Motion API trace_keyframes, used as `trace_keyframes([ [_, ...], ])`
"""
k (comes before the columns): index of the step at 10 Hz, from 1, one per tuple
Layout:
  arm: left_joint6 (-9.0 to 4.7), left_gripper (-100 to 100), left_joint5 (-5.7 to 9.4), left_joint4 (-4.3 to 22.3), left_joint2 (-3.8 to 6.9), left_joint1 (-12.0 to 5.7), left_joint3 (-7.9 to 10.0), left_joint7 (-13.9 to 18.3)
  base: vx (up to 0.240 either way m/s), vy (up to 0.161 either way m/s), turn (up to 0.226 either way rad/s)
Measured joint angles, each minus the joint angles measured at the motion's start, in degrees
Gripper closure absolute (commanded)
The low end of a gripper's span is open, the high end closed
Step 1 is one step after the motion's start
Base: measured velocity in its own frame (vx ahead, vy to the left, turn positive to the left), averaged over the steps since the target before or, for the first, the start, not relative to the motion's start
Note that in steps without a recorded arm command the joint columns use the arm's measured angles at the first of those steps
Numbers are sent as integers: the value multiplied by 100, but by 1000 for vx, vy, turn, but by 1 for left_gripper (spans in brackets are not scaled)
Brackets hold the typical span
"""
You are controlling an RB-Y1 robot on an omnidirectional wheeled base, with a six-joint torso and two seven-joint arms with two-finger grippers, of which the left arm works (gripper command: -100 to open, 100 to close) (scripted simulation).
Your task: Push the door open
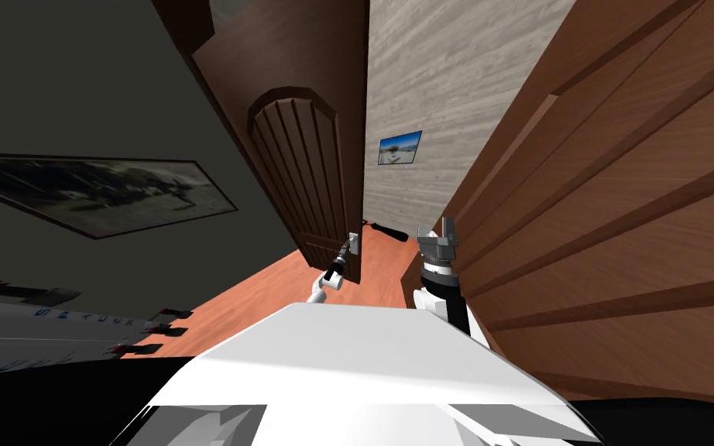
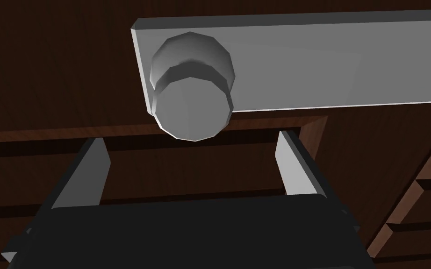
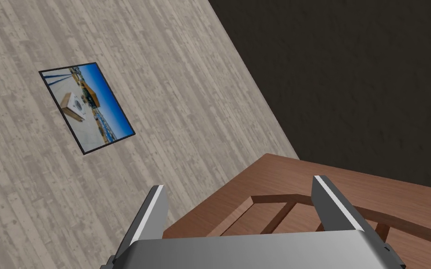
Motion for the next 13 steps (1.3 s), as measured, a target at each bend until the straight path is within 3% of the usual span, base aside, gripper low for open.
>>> trace_keyframes([
  [2,-43,-100,-7,43,-37,-20,31,-8,145,-50,-14],
  [3,-49,100,-7,46,-40,-23,32,-9,-14,5,4],
  [8,-34,100,-7,53,-34,-12,31,-8,-17,7,-1],
  [10,-22,100,36,65,-27,9,-45,-47,138,2,192],
  [13,-9,100,227,32,54,47,-199,-273,225,3,236],
])
